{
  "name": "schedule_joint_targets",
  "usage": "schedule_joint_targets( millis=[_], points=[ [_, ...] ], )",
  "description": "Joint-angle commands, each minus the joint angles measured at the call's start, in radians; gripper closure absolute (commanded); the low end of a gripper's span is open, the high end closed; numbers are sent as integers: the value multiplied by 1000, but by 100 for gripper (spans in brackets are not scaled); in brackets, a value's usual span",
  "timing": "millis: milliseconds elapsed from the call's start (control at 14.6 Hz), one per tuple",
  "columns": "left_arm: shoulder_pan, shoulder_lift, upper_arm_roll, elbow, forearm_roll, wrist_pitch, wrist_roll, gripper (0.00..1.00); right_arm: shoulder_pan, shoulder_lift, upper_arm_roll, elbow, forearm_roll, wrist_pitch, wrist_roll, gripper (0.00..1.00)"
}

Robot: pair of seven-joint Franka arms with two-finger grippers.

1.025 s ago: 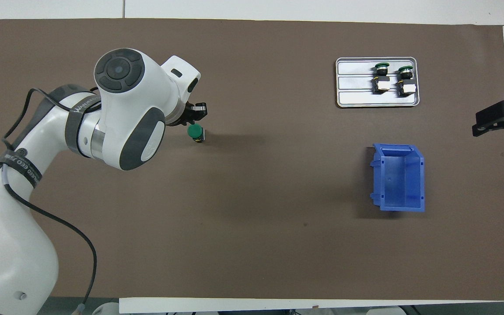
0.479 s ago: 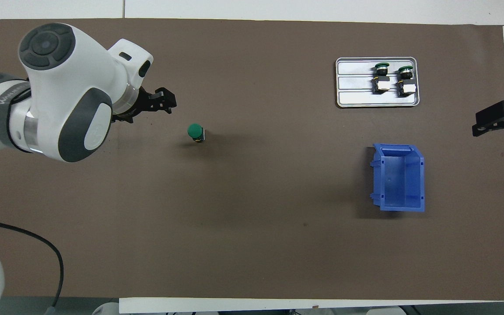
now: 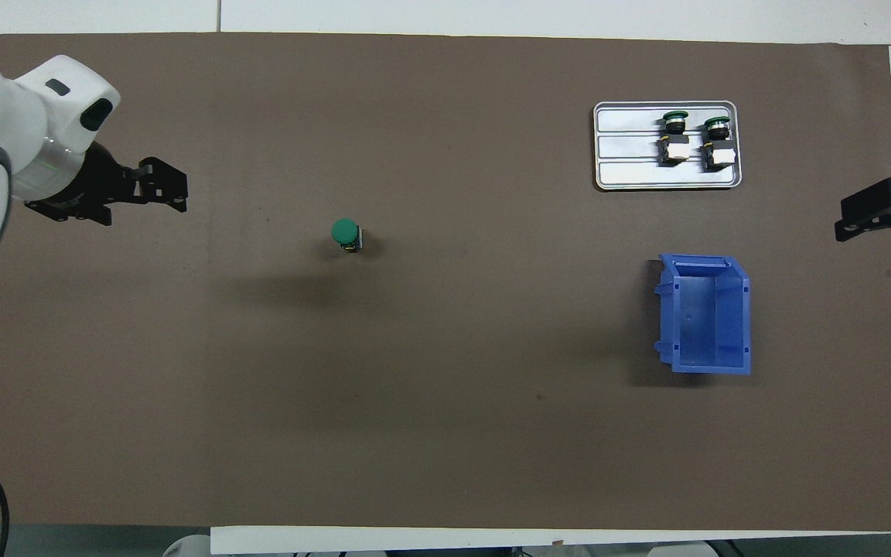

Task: Place and press button with both arms

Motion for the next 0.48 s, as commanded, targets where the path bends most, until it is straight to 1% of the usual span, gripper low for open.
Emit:
schedule_joint_targets(
  millis=[0,205,273,410],
  points=[
    [64,-69,-8,-4,17,-93,87,0,3,-22,-7,-26,5,1,-19,1],
    [80,-109,-8,-3,44,-143,95,0,-12,-22,-8,-26,6,1,-21,1],
    [81,-117,-6,18,44,-167,100,0,-16,-22,-7,-26,6,-4,-22,1],
    [94,-108,-6,99,44,-257,100,0,-3,-30,1,-26,9,-21,-69,1]
  ],
)
